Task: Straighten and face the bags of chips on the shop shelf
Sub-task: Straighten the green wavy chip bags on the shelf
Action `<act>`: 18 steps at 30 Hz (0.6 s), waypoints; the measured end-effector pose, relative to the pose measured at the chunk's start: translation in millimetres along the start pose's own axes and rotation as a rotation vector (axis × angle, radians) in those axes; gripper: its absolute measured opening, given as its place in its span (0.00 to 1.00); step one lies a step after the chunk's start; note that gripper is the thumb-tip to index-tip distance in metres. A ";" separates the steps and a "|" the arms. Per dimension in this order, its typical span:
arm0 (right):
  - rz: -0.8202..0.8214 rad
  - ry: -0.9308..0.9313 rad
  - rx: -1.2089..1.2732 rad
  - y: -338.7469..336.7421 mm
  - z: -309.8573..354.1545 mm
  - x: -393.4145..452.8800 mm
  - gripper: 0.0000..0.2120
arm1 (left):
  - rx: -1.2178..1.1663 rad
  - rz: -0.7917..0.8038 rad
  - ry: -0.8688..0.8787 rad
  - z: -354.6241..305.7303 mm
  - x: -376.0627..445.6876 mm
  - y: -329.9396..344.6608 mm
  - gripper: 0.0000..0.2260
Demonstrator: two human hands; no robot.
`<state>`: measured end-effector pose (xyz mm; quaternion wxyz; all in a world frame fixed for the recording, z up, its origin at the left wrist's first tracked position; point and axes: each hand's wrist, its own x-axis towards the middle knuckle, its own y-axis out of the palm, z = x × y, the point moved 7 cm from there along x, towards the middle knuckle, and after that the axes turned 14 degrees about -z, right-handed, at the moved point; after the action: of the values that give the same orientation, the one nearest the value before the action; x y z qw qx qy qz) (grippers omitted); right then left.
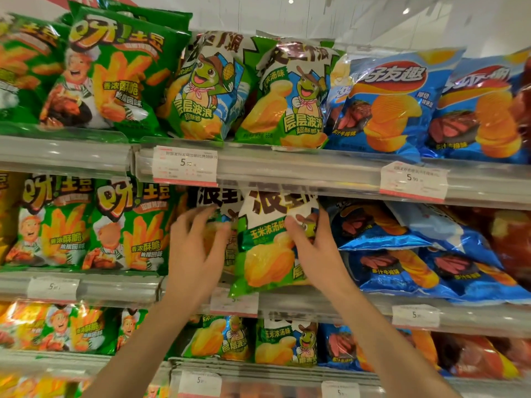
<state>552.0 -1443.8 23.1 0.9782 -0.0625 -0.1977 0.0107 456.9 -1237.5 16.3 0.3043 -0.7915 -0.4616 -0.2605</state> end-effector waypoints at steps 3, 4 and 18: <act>-0.119 -0.129 -0.244 -0.8 -7.1 12.6 0.38 | 0.153 0.004 0.091 18.4 6.4 12.5 0.30; -0.169 -0.192 -0.329 -0.7 -8.7 10.7 0.37 | 0.178 0.021 0.107 24.8 4.5 18.6 0.30; -0.263 -0.436 -0.733 11.0 -24.8 -6.6 0.46 | 0.205 0.041 0.157 39.7 -8.4 34.8 0.32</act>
<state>555.6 -1436.1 -3.6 0.8200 -0.3758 -0.3961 -0.1716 489.4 -1227.1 -24.9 0.4241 -0.7427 -0.4443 -0.2667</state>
